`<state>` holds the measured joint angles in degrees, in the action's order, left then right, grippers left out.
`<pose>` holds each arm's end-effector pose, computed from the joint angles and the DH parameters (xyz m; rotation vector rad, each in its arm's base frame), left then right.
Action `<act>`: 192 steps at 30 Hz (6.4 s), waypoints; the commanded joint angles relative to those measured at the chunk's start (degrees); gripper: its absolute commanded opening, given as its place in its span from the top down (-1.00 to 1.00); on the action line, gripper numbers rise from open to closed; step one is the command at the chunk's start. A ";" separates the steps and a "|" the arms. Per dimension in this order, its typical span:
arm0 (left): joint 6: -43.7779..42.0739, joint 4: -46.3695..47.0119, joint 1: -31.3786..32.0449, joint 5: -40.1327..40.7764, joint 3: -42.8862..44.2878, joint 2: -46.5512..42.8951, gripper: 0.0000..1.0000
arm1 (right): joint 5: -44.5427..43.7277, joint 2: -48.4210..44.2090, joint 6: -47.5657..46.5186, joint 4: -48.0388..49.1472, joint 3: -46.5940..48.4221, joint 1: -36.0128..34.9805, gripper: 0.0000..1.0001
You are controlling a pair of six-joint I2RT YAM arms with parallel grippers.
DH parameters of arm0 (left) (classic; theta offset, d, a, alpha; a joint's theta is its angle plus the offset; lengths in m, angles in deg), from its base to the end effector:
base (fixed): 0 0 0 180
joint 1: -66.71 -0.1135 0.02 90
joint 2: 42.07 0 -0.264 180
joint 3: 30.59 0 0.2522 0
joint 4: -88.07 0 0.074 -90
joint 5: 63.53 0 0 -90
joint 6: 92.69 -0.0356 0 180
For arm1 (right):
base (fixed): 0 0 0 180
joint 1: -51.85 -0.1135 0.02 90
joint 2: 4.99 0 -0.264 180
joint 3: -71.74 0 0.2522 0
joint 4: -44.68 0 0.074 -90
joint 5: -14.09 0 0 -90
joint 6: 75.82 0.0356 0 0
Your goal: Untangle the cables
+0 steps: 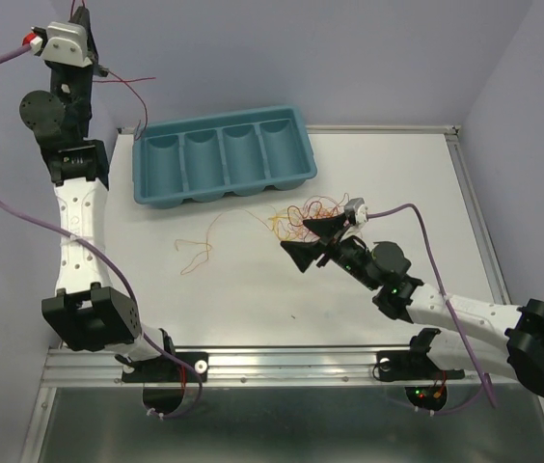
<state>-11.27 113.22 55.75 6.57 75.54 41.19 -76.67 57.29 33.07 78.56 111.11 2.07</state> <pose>0.2902 0.0439 0.5536 0.3168 0.7326 0.1956 0.1535 0.1807 0.2699 -0.3753 1.4023 0.9848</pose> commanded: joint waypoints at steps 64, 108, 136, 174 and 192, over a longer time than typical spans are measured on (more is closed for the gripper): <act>-5.84 -35.14 0.77 -4.20 -1.32 20.80 1.00 | -0.12 1.97 2.11 3.16 -0.64 0.21 -0.96; -9.52 -61.50 5.07 7.87 16.52 30.31 -0.48 | -2.14 6.27 3.25 -0.61 1.99 0.21 -0.96; -38.18 -44.90 30.91 -2.85 -25.66 5.94 -0.86 | -15.24 30.34 2.02 -27.95 23.43 6.44 -0.68; -46.18 -53.83 33.64 -1.19 -20.58 11.33 1.00 | -19.71 31.85 4.74 -24.35 22.21 7.24 -0.20; -31.60 -76.37 32.06 -1.65 4.47 -1.00 1.00 | -21.57 25.09 7.38 -21.80 17.29 7.33 -0.20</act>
<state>-49.65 40.11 88.38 3.40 75.46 40.25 -97.52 85.02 39.50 52.90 130.30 9.08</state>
